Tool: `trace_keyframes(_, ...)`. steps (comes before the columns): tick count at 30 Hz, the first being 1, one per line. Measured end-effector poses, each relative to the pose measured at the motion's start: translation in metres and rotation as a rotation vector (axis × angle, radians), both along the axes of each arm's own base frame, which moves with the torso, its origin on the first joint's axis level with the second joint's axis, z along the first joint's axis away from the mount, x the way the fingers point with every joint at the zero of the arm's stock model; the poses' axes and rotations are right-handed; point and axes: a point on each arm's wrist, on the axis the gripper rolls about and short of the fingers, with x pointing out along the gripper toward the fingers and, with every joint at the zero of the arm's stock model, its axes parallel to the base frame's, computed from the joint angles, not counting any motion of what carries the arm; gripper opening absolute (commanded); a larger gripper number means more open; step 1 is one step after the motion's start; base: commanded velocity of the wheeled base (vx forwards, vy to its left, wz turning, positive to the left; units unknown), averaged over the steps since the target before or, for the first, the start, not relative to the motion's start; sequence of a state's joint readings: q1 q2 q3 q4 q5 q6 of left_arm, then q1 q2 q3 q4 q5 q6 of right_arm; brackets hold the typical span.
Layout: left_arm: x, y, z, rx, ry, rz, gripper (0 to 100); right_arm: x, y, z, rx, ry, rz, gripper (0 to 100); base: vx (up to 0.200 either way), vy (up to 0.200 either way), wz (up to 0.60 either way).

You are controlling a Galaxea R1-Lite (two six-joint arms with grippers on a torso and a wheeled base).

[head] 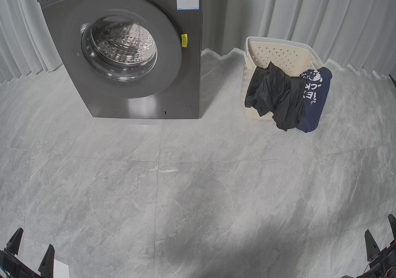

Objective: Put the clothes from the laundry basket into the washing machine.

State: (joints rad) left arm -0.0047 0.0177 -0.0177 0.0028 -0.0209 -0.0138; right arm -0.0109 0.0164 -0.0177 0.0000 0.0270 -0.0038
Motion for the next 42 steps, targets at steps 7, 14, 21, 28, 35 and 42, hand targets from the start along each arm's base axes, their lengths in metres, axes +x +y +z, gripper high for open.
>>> trace_keyframes(7,0.0000,0.0002,0.0000,-0.011,0.001,0.009,100,0.0000,0.0000,0.0000,-0.002,0.000,0.000,100,0.000,0.000,-0.34)
trace_keyframes(14,0.0000,0.0002,0.0000,-0.012,0.001,0.010,100,0.0000,0.0000,0.0000,0.000,0.000,0.001,100,0.143,0.000,0.00)
trace_keyframes(21,0.0000,0.0003,0.0000,-0.015,0.001,0.012,100,0.0000,0.0000,0.0000,0.000,0.000,0.000,100,0.200,0.000,0.00)
trace_keyframes(28,0.0000,0.0003,0.0000,-0.016,0.001,0.014,100,0.0000,0.0000,0.0000,0.000,0.000,0.000,100,0.200,0.000,0.00)
trace_keyframes(35,0.0000,0.0003,-0.0001,-0.017,0.002,0.015,100,0.0000,0.0000,0.0000,0.000,0.000,0.000,100,0.143,0.000,0.00)
trace_keyframes(42,0.0000,0.0003,0.0000,-0.017,0.001,0.015,100,0.0000,0.0000,0.0000,0.000,0.000,0.001,100,0.000,0.000,0.00)
